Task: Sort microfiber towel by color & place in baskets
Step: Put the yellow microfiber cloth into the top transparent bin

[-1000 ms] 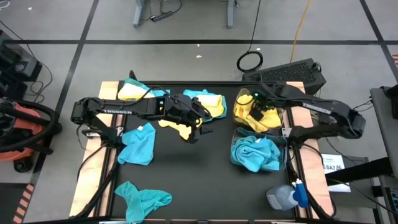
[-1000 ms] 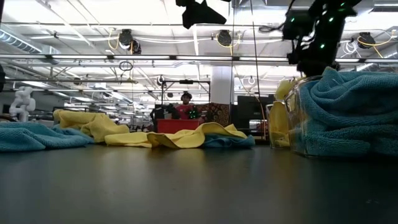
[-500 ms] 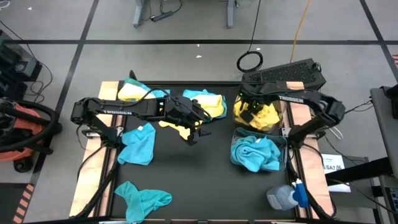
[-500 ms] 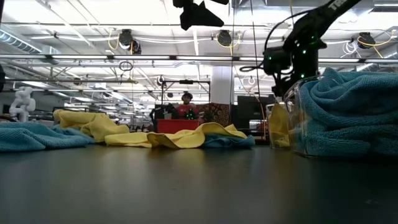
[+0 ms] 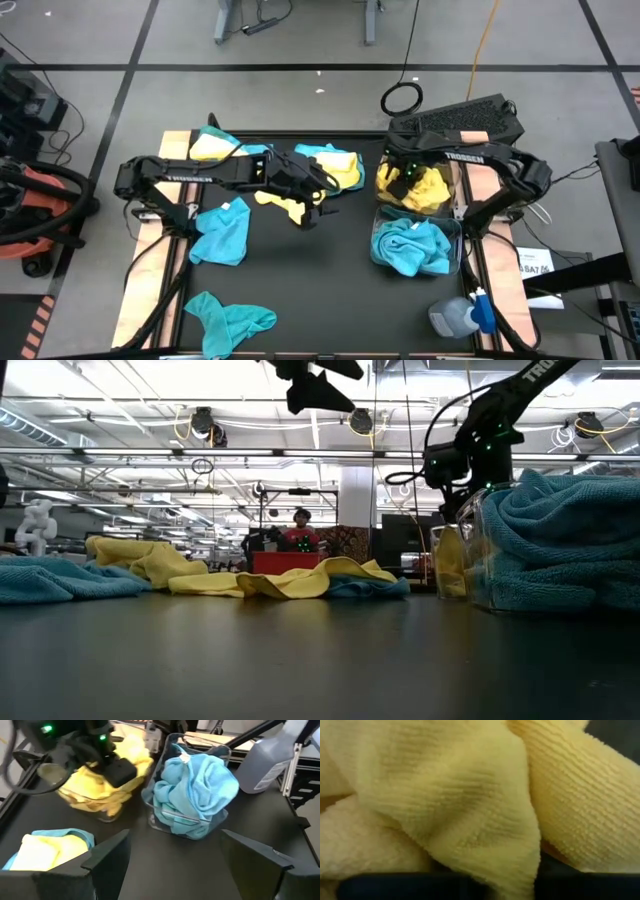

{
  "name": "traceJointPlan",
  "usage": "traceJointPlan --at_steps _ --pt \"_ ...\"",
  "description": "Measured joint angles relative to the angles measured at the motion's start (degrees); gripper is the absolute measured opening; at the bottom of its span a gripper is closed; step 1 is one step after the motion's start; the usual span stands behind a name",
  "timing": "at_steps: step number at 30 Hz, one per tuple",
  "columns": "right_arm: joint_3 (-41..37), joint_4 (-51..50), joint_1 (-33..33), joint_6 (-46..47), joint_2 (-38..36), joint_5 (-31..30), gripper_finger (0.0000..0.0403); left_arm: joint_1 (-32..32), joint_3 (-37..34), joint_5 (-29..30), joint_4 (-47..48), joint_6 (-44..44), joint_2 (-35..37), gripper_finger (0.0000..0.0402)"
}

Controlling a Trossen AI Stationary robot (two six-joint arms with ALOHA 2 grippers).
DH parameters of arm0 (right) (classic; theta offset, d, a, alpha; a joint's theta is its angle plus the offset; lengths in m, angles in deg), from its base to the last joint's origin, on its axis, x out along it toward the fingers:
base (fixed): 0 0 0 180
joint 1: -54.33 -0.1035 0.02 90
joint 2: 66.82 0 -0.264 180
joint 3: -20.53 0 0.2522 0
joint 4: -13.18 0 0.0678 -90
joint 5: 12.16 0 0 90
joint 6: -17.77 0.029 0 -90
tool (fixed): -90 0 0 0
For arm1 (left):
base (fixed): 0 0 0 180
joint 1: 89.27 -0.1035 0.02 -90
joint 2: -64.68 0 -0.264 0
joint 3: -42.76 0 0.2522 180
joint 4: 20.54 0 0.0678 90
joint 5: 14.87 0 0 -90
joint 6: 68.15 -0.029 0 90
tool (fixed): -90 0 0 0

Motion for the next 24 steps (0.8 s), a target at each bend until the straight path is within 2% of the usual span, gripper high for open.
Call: traceJointPlan --at_steps 8,12,19,24 --pt "-0.2 -3.0 -0.1 3.5 -9.5 0.7 0.0175 -2.7 0.0 0.0 2.1 -1.1 0.0 0.0308" --pt "-0.2 -3.3 -0.1 6.2 -15.6 3.6 0.0207 -4.3 0.0 0.0 4.2 -2.9 0.0 0.0308" --pt "-0.2 -3.5 -0.1 11.5 -24.3 6.5 0.0226 -7.8 -0.2 0.0 5.7 -5.5 0.0 0.0308" --pt "-0.1 -2.0 -0.2 14.5 -29.9 9.7 0.0226 -11.0 -3.6 0.1 5.4 -6.1 0.0 0.0308"
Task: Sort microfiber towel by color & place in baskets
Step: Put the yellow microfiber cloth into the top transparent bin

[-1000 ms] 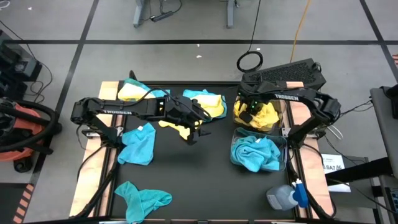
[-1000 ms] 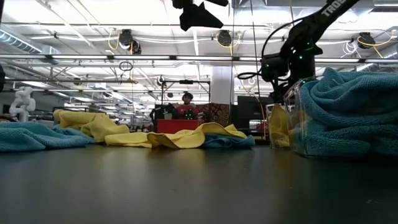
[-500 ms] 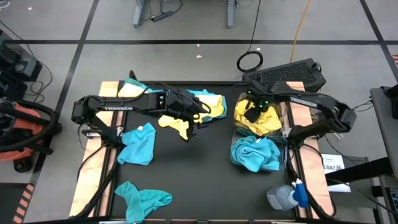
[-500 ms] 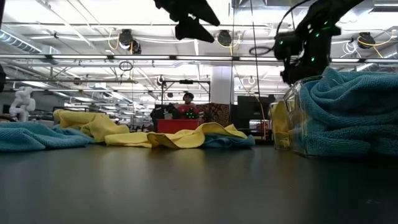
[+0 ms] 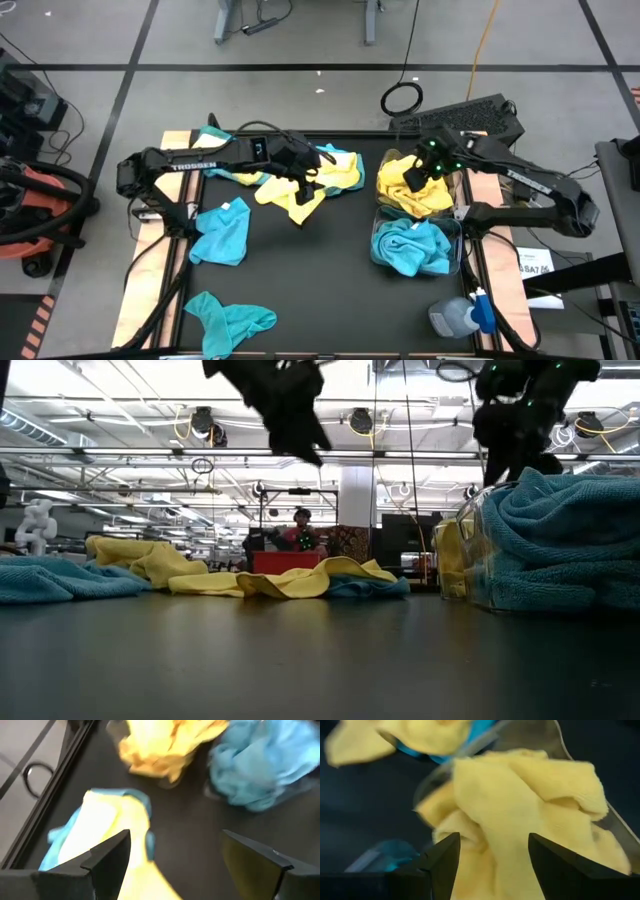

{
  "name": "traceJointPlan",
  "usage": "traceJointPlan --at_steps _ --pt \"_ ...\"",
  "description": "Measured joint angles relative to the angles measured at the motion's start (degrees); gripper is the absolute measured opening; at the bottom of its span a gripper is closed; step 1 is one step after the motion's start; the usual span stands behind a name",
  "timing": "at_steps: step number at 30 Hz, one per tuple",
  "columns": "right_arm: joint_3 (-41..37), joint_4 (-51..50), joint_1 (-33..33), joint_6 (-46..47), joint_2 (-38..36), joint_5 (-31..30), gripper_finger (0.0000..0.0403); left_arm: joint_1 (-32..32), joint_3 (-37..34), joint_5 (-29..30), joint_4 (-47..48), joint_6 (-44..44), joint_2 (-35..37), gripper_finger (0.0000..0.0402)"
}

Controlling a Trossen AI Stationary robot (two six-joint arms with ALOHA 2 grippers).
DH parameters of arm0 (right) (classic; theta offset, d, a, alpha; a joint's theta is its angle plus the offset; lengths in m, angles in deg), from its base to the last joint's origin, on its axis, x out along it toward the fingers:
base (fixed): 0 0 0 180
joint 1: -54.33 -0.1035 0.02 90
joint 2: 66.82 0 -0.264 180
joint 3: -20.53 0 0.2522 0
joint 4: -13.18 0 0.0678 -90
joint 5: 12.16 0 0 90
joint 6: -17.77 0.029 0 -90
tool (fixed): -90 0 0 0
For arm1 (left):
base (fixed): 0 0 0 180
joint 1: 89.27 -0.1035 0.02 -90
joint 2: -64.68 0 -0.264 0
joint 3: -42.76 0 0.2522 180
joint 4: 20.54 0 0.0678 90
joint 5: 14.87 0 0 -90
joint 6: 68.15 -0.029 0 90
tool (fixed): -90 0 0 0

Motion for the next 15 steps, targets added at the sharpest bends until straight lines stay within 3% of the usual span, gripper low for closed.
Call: traceJointPlan --at_steps 7,15 --pt "0.0 5.4 -0.3 4.9 -7.2 6.5 0.0226 -4.5 -6.8 0.2 -1.2 0.4 -1.9 0.0308" --pt "0.1 12.0 -4.7 7.4 -13.0 6.7 0.0226 -6.2 -11.1 0.0 -1.3 0.6 -9.9 0.0308"
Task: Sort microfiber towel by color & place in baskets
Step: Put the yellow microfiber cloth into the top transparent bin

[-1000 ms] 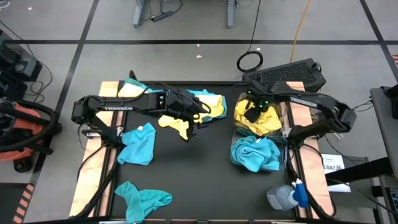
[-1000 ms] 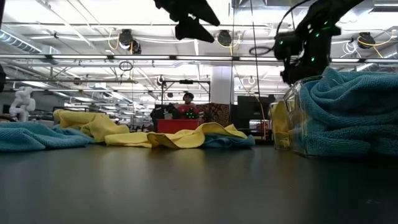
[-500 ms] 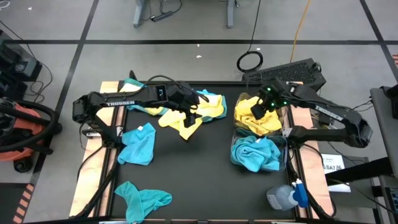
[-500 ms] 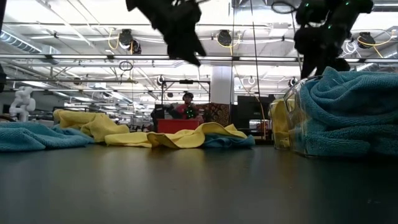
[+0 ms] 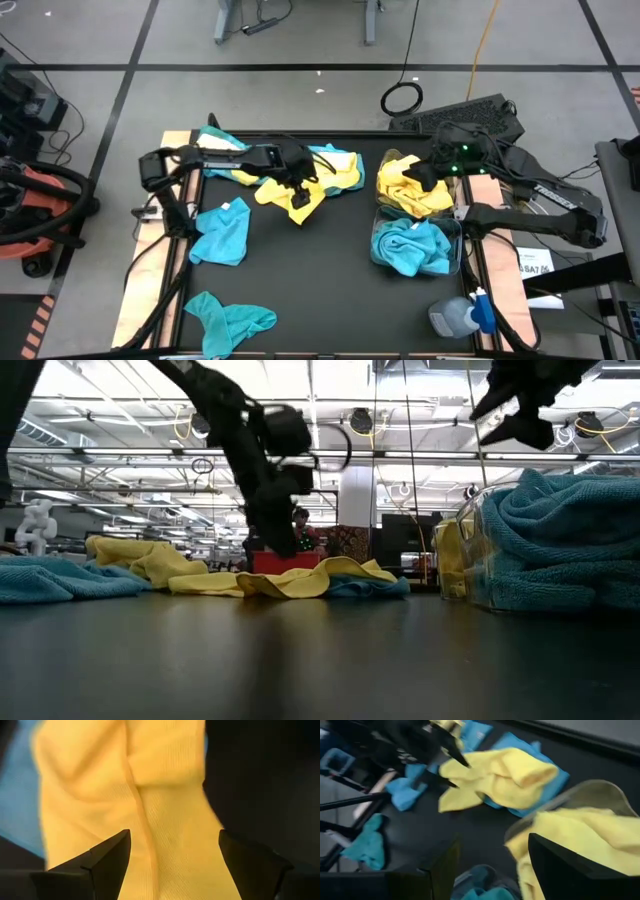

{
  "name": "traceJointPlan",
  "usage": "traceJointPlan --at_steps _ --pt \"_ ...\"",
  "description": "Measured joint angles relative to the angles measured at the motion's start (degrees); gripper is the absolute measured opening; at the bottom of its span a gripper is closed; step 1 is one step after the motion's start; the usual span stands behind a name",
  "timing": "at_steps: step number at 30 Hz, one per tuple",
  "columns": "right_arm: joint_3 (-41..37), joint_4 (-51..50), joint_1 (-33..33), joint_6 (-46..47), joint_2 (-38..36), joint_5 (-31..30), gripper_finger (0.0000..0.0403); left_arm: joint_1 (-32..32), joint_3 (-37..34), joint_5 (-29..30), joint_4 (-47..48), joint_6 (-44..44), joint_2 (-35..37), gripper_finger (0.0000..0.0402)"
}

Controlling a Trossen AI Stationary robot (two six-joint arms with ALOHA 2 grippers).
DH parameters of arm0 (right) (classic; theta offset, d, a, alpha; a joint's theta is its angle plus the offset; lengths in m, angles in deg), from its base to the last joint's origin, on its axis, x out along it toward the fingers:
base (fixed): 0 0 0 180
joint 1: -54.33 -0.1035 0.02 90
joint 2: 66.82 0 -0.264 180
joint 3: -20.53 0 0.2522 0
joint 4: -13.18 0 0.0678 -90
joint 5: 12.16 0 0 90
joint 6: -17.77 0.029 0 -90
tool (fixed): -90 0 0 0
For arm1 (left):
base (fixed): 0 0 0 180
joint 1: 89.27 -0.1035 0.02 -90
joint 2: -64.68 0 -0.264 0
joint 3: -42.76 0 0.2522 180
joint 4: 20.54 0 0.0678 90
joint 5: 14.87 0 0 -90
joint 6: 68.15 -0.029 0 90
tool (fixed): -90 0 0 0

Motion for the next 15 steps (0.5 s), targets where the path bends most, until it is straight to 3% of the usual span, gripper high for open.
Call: traceJointPlan --at_steps 9,12,15 --pt "0.0 3.4 -4.1 1.1 -2.3 -0.2 0.0226 0.2 0.0 -0.1 0.7 4.5 -10.3 0.0296" --pt "0.0 3.4 -5.3 1.1 -2.3 -0.2 0.0226 0.2 0.2 -0.4 2.1 4.5 -11.6 0.0254" --pt "0.0 3.4 -6.4 1.1 -2.3 -0.2 0.0226 0.6 0.2 -1.3 2.5 4.5 -11.6 0.0184"
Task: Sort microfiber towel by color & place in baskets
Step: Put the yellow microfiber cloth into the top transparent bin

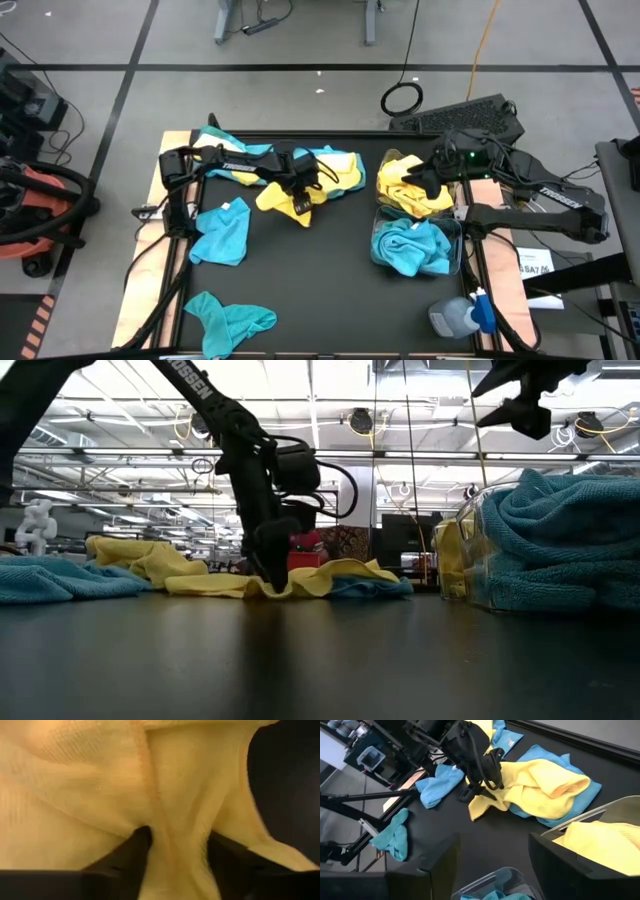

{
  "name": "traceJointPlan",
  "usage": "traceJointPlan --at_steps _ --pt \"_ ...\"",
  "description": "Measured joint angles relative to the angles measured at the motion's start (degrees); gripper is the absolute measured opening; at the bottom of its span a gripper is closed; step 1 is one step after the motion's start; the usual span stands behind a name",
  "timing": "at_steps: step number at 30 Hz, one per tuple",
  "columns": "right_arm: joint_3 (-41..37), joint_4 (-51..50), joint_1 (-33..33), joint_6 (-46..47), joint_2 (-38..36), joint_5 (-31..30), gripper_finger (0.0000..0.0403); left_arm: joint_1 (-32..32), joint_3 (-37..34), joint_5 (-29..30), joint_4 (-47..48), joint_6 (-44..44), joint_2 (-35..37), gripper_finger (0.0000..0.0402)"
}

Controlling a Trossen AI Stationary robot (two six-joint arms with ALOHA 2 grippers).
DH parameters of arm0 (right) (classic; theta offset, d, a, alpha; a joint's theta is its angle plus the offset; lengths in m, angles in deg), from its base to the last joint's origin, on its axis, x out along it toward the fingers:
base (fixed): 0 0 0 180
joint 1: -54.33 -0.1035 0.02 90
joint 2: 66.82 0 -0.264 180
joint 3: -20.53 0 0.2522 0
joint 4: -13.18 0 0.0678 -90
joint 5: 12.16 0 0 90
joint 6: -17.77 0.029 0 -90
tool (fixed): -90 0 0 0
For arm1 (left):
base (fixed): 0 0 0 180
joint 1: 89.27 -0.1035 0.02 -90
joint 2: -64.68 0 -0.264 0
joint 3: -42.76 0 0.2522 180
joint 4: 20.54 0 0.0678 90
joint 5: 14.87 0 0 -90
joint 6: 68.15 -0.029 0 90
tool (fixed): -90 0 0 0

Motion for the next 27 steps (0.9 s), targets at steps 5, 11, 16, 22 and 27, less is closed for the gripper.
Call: traceJointPlan --at_steps 5,11,16,22,27 --pt "0.0 0.0 -0.9 -1.5 0.0 0.0 0.0226 0.0 -0.3 -2.5 0.2 0.0 2.1 0.0035" --pt "0.0 0.0 -0.9 -3.0 0.0 0.0 0.0226 0.2 0.6 -2.6 2.5 1.5 6.3 0.0012" --pt "0.0 0.0 -0.9 -4.4 0.0 1.2 0.0226 0.2 2.5 -2.4 3.1 2.8 13.2 0.0005" --pt "0.0 1.2 -0.9 -6.4 0.0 2.1 0.0226 0.2 6.9 -1.9 2.9 3.1 20.7 0.0004" --pt "0.0 5.1 -1.2 -8.0 0.1 3.0 0.0226 0.7 11.6 -1.5 0.6 3.1 23.3 0.0003"
